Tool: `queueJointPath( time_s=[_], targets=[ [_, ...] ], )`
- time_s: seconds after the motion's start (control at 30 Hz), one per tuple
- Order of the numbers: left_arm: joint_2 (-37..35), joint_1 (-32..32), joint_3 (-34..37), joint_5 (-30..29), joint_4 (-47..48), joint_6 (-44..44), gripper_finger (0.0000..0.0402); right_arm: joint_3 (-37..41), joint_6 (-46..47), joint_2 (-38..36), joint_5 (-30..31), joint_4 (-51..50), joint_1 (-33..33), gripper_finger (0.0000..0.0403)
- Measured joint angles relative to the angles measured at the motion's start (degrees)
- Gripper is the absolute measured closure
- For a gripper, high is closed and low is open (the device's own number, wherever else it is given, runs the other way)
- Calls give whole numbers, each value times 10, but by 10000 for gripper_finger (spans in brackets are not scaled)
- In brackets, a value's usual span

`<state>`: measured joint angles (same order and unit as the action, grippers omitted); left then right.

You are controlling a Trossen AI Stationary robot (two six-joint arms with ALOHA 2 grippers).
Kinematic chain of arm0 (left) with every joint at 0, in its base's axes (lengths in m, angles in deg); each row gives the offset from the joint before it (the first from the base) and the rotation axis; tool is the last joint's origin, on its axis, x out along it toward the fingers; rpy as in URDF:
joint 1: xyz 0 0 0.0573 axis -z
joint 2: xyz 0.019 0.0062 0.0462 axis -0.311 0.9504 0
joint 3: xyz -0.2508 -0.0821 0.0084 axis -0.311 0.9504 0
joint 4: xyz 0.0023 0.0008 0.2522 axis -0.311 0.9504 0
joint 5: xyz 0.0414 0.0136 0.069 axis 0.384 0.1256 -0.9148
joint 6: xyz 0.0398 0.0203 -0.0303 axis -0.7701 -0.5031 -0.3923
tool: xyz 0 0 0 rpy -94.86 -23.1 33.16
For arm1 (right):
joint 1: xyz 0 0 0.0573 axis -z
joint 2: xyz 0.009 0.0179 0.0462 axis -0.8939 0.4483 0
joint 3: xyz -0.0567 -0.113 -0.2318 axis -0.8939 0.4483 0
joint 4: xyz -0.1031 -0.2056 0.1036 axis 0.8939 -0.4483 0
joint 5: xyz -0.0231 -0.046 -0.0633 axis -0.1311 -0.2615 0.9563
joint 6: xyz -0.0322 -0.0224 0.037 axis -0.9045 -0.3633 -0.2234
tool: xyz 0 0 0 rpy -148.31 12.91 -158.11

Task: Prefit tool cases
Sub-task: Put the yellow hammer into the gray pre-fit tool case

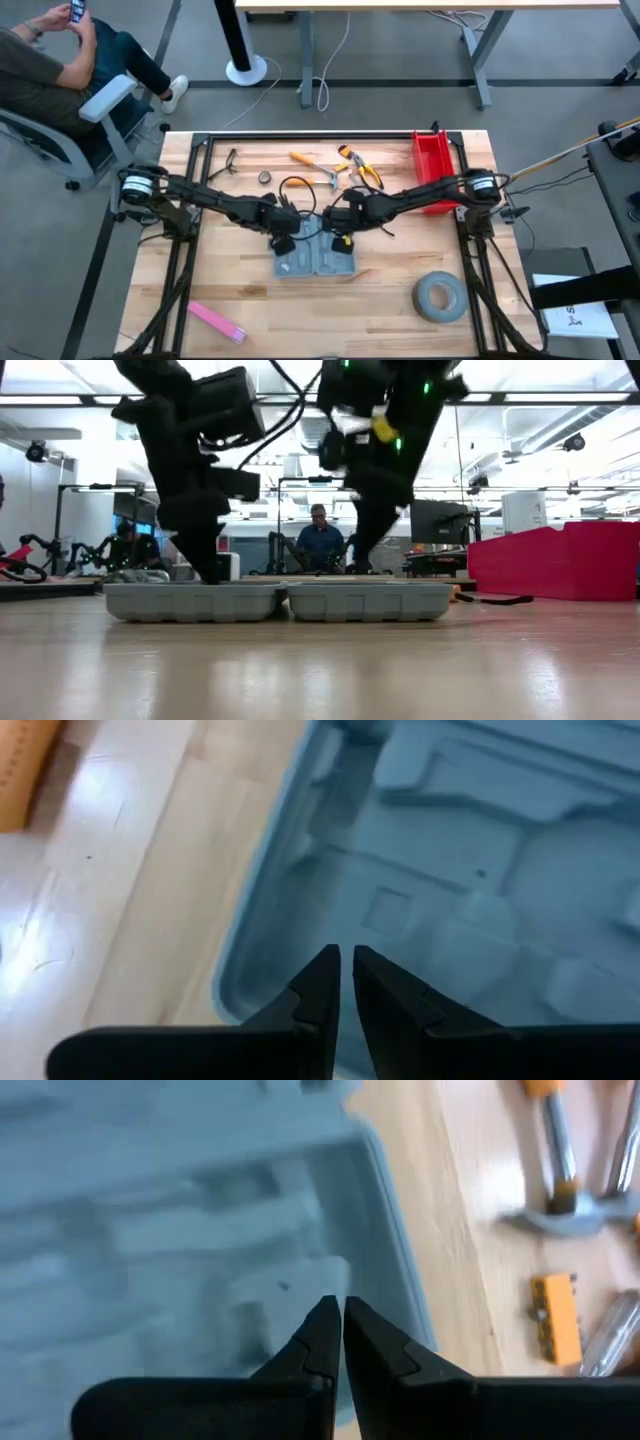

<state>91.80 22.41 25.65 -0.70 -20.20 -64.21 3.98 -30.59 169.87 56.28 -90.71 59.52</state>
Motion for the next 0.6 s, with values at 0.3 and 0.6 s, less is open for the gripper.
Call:
queueJointPath(
  time_s=[0.3,0.6],
  targets=[
    [-47,32,-62,1,34,-10,363,-20,19,-79,5,-40,-33,403],
    [-154,84,-53,0,11,0,363,-18,47,-188,24,-41,-91,403]
  ],
)
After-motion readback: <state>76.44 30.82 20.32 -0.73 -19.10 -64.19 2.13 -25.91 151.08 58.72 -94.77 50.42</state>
